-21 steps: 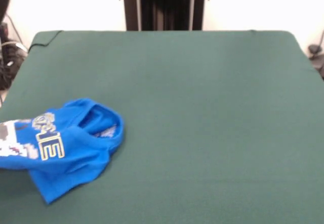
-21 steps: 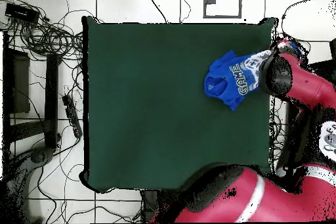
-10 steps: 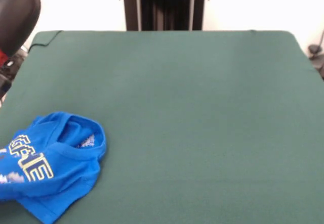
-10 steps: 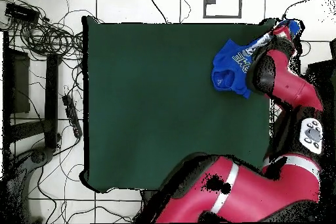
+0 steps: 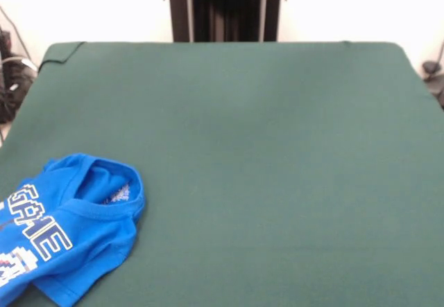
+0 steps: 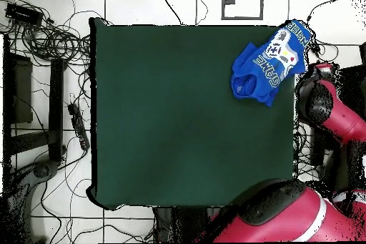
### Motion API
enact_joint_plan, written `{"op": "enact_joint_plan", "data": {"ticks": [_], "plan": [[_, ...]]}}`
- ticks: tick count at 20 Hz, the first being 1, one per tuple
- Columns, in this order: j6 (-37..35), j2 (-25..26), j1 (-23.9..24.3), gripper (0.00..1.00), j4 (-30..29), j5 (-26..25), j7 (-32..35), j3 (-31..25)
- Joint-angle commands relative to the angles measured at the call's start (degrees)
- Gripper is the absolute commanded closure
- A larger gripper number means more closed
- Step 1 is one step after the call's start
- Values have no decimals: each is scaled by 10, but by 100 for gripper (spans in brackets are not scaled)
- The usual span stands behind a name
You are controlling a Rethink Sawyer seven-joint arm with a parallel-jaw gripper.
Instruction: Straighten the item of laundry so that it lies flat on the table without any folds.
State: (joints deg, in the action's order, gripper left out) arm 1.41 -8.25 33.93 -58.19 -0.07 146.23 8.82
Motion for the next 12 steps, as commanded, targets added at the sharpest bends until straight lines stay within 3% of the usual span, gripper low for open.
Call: {"op": "enact_joint_plan", "data": {"ticks": [1,5,12], "plan": [[-22,-15,-65,0,-86,-5,49,-31],[-81,-39,-101,0,-84,16,55,28],[-196,-63,-213,0,-80,44,95,187]]}}
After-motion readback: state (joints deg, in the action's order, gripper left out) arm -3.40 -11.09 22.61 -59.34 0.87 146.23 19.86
